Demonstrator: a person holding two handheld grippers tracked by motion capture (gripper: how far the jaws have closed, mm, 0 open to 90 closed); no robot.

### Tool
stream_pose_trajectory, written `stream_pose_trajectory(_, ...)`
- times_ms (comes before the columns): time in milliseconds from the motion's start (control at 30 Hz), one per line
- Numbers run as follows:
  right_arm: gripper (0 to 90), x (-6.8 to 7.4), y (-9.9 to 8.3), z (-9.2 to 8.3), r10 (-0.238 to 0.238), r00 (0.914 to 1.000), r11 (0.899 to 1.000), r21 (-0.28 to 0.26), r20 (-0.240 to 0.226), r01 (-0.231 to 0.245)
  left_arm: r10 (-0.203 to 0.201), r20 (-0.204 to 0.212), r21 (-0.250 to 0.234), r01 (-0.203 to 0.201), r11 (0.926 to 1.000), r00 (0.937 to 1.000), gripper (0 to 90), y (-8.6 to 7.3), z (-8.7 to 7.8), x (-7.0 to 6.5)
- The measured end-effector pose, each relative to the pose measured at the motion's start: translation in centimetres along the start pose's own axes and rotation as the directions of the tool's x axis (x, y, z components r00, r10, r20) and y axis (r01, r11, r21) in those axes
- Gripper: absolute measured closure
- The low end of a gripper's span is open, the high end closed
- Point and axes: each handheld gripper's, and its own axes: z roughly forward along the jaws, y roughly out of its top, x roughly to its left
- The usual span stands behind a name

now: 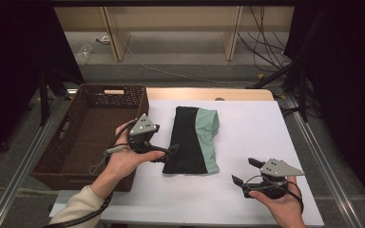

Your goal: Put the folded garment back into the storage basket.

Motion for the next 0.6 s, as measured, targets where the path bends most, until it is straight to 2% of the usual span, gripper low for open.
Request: stream_pose_trajectory(600,16.1,0.0,0.0,0.1,0.003,1.0,1.0,-0.001,0.007,-0.003,-0.018,0.005,0.011,0.018,0.9998,0.9998,4.9,0.1,1.4,0.0)
